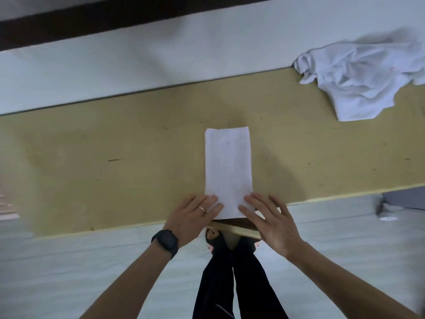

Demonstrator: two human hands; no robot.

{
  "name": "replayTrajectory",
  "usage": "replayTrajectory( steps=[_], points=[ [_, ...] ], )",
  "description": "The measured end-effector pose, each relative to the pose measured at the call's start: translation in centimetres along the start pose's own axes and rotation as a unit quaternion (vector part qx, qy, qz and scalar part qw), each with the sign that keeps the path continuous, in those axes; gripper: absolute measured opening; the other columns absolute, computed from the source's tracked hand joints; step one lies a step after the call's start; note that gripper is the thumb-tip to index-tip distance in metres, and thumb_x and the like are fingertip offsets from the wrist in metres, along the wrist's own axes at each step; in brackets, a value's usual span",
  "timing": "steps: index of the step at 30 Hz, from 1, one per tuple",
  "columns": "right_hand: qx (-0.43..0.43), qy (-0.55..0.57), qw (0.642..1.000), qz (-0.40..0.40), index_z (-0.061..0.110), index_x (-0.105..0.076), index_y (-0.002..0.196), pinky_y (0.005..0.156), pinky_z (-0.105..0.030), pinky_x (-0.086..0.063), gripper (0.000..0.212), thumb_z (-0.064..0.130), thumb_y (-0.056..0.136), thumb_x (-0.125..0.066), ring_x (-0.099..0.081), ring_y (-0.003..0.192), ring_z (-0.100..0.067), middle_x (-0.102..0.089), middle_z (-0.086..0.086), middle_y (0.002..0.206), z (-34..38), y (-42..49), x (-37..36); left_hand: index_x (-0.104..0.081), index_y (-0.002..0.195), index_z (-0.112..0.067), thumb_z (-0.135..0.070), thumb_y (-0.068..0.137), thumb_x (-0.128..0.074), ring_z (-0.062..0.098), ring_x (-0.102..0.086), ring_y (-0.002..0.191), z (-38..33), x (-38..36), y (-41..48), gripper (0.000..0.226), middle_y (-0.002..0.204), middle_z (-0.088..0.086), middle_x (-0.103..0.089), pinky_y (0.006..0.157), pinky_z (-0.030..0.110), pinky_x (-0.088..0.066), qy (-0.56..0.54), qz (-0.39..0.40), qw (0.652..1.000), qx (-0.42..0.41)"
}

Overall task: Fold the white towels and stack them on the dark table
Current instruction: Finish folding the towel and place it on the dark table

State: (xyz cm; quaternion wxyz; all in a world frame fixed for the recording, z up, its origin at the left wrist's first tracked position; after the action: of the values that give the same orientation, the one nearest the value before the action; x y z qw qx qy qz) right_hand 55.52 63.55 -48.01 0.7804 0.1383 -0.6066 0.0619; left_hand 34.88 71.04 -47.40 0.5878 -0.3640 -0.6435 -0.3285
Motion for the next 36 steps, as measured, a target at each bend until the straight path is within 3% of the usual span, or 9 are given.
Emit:
replayTrajectory(
  steps=[3,6,9,11,14,19,23,29,36],
  points=[
    [0.008,0.000,0.999,-0.049,0.023,-0.072,0.107,0.097,-0.040,-0.044,0.044,-0.001,0.095,-0.038,-0.063,0.116,-0.024,-0.067,0.000,0.123,-0.2,0.4,1.0,-0.059,0.119,-0.020,-0.001,0.066,-0.071,0.022,-0.052,0.108,-0.6,0.5,0.1,0.059,0.126,0.001,-0.056,0.095,0.037,-0.037,-0.013,-0.035,0.999,-0.016],
    [0.009,0.026,0.999,-0.044,0.022,-0.071,0.099,0.093,-0.036,-0.042,0.030,0.000,0.085,-0.056,-0.063,0.112,-0.024,-0.067,0.002,0.116,-0.3,0.5,1.6,-0.068,0.100,-0.022,-0.006,0.071,-0.073,0.018,-0.055,0.100,-0.7,1.7,0.3,0.034,0.109,-0.004,-0.068,0.093,0.031,-0.037,-0.049,-0.069,0.996,0.004],
    [-0.047,0.140,0.988,-0.044,0.017,-0.072,0.099,0.089,-0.032,-0.045,0.015,0.011,0.087,-0.064,-0.061,0.111,-0.021,-0.068,0.005,0.113,-0.7,0.9,2.5,-0.071,0.094,-0.028,-0.027,0.082,-0.065,0.014,-0.062,0.096,0.3,2.6,1.0,0.014,0.095,-0.014,-0.071,0.091,0.030,-0.041,-0.167,-0.041,0.974,0.149],
    [-0.110,0.221,0.967,-0.057,0.013,-0.071,0.100,0.088,-0.028,-0.047,0.014,0.018,0.090,-0.063,-0.061,0.106,-0.016,-0.069,0.008,0.105,-0.8,2.3,3.7,-0.069,0.096,-0.033,-0.039,0.089,-0.059,0.008,-0.061,0.093,1.8,3.3,1.4,0.013,0.092,-0.019,-0.069,0.087,0.028,-0.046,-0.298,0.016,0.907,0.297],
    [-0.275,0.339,0.899,-0.029,0.024,-0.067,0.100,0.079,-0.016,-0.045,0.012,0.031,0.097,-0.057,-0.060,0.093,-0.002,-0.067,0.019,0.095,-1.9,5.6,4.8,-0.070,0.092,-0.031,-0.041,0.088,-0.068,0.002,-0.064,0.084,3.8,4.4,2.6,0.011,0.086,-0.016,-0.071,0.072,0.016,-0.047,-0.477,-0.009,0.762,0.438],
    [-0.383,0.385,0.839,-0.022,0.034,-0.055,0.088,0.057,-0.009,-0.039,0.012,0.034,0.100,-0.051,-0.057,0.071,0.001,-0.064,0.011,0.077,-3.8,11.9,4.2,-0.068,0.103,-0.023,-0.052,0.086,-0.065,0.014,-0.068,0.089,7.1,3.7,6.6,0.034,0.096,-0.007,-0.072,0.077,0.037,-0.058,-0.556,-0.039,0.679,0.478],
    [-0.425,0.354,0.833,-0.003,0.025,-0.053,0.097,0.054,-0.024,-0.039,0.018,0.038,0.102,-0.041,-0.058,0.069,-0.011,-0.062,0.010,0.076,-5.1,14.9,2.5,-0.065,0.102,-0.015,-0.044,0.094,-0.057,0.023,-0.066,0.089,8.9,2.8,8.9,0.030,0.095,0.002,-0.070,0.082,0.045,-0.055,-0.522,-0.037,0.683,0.510],
    [-0.447,0.261,0.854,0.055,0.024,-0.053,0.110,0.068,-0.036,-0.044,0.027,0.045,0.101,-0.038,-0.057,0.079,-0.024,-0.061,0.006,0.084,-6.3,16.4,0.4,-0.061,0.100,-0.020,-0.046,0.096,-0.051,0.016,-0.063,0.085,10.3,1.3,9.9,0.028,0.095,-0.004,-0.067,0.069,0.031,-0.051,-0.471,-0.013,0.700,0.537],
    [-0.436,0.154,0.883,0.086,0.022,-0.043,0.094,0.069,-0.036,-0.037,0.027,0.046,0.100,-0.032,-0.051,0.075,-0.031,-0.057,0.004,0.084,-6.3,17.2,0.6,-0.054,0.092,-0.023,-0.051,0.093,-0.049,0.017,-0.062,0.074,10.7,1.4,10.2,0.028,0.083,-0.005,-0.064,0.066,0.033,-0.053,-0.373,0.013,0.729,0.574]
  ],
)
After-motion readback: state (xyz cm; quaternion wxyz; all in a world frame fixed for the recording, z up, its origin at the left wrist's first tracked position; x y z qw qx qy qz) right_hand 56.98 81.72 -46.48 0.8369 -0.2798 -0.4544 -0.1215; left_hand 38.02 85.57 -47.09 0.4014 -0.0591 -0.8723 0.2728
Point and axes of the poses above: each hand's wrist, its own y-axis towards the middle knuckle, its own x-axis out of the back of the hand, z = x × y, the point moved 5 cm from there along y, towards the middle knuckle
